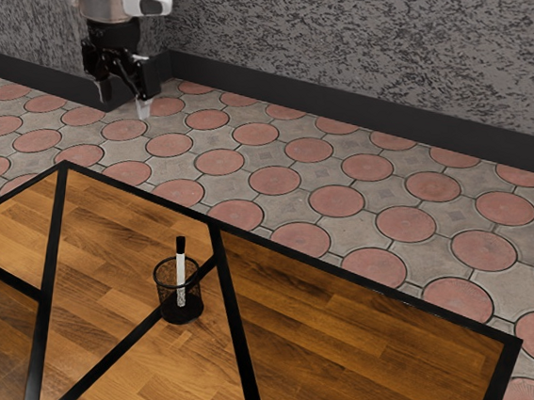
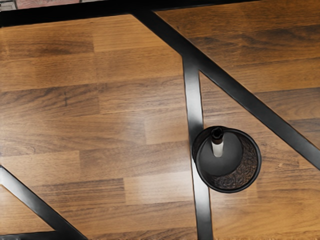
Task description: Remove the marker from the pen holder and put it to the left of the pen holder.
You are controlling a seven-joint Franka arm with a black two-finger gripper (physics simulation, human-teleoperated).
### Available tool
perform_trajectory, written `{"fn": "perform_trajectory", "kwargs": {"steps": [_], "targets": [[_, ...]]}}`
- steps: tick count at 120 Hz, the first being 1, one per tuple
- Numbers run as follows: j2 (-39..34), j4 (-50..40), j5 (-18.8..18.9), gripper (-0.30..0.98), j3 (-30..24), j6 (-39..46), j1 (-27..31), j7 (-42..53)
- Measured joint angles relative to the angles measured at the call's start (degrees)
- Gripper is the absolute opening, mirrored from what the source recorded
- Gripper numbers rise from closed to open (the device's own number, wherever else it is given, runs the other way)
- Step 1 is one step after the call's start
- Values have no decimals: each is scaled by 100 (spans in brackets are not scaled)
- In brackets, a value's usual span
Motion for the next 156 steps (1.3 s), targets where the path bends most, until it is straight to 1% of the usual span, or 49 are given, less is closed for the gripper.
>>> {"fn": "perform_trajectory", "kwargs": {"steps": [8,14,26,32,37,55,74,82,93,110,144,156], "targets": [[29,-11,19,67,63,12,62,80],[156,-190,27,67,92,132,182,132],[441,-1417,-2,67,164,815,317,172],[558,-1987,-173,67,186,1167,320,117],[618,-2274,-319,67,193,1445,309,67],[663,-2681,-708,67,160,2073,242,-316],[311,-3290,-919,67,121,2309,-230,-992],[497,-3174,-935,66,106,2427,-288,-1222],[1002,-2628,-947,66,71,2568,-289,-1493],[1514,-2086,-953,66,74,2694,-254,-1820],[2016,-1522,-944,66,84,2802,-44,-2184],[2011,-1513,-950,66,78,2815,-80,-2270]]}}
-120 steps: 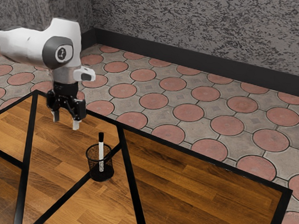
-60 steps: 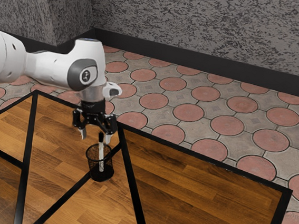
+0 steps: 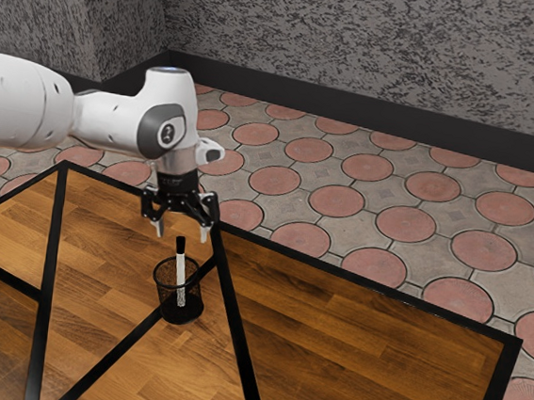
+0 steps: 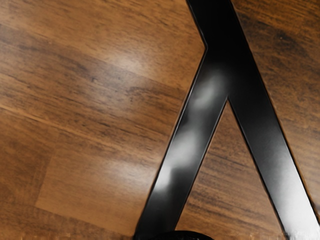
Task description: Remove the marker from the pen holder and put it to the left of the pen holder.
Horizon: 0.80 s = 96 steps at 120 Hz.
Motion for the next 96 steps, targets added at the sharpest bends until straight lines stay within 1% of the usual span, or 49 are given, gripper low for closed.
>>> {"fn": "perform_trajectory", "kwargs": {"steps": [17,45,52,66,77,86,96], "targets": [[-403,-467,-13,66,-6,11,-222,-111],[-665,-807,-26,65,-2,26,-310,-260],[-687,-830,-26,56,-2,27,-311,-288],[-706,-833,-23,32,-1,33,-311,-338],[-713,-832,-21,16,-1,37,-311,-372],[-709,-832,-20,7,-2,41,-310,-396],[-708,-833,-11,1,-2,61,-298,-422]]}}
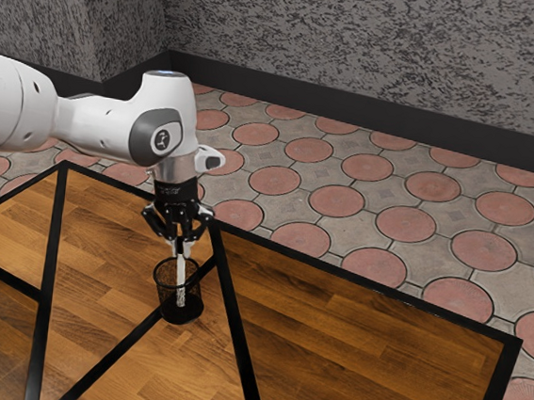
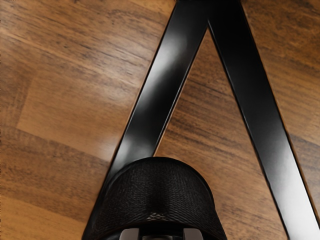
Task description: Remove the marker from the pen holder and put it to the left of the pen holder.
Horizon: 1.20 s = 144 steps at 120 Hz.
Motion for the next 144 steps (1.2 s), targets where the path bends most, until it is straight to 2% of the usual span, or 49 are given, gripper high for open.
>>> {"fn": "perform_trajectory", "kwargs": {"steps": [18,34,58,74,82,92,104,121,134,144], "targets": [[-81,-12,43,-4,0,9,-3,-58],[-826,-710,113,-6,66,-23,-46,-115],[-1781,-810,473,-7,83,-63,-98,-191],[-1961,-799,662,-10,651,-230,-295,-241],[-1934,-870,787,-9,917,-418,-35,-279],[-1896,-1058,871,-8,998,-747,280,-326],[-1818,-1066,831,-8,989,-1748,200,-351],[-953,-837,703,-7,998,-3184,-45,-232],[-148,-343,593,-7,973,-4023,294,-40],[-3,-196,478,9,965,-4338,346,95]]}}
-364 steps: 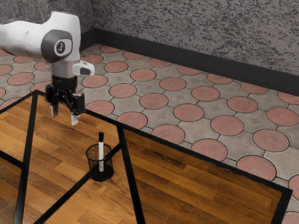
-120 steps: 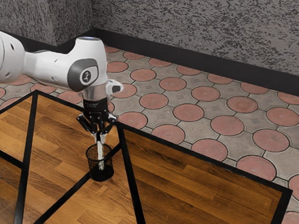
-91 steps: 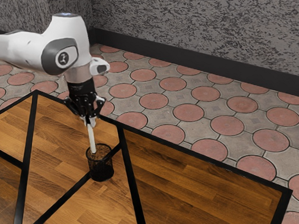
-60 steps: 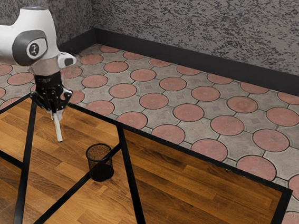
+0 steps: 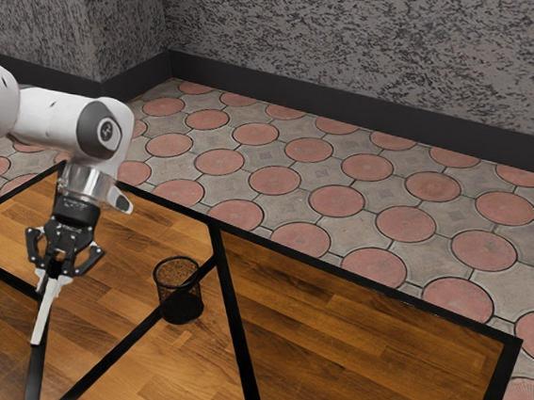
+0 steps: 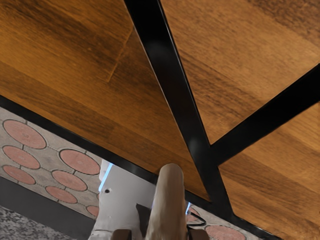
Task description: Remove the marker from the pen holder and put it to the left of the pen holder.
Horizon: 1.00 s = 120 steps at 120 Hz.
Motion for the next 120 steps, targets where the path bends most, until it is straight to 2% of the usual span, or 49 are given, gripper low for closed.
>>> {"fn": "perform_trajectory", "kwargs": {"steps": [15,20,31,43,77,120], "targets": [[32,119,-89,32,-4,-206,-5,175],[-79,495,-94,38,10,-216,-5,222],[-973,911,-96,47,-128,736,-165,313],[-1335,952,-96,54,-245,1496,-439,400],[-1468,918,-77,63,-268,2328,-796,597],[-1614,960,236,66,-427,2350,-779,835]]}}
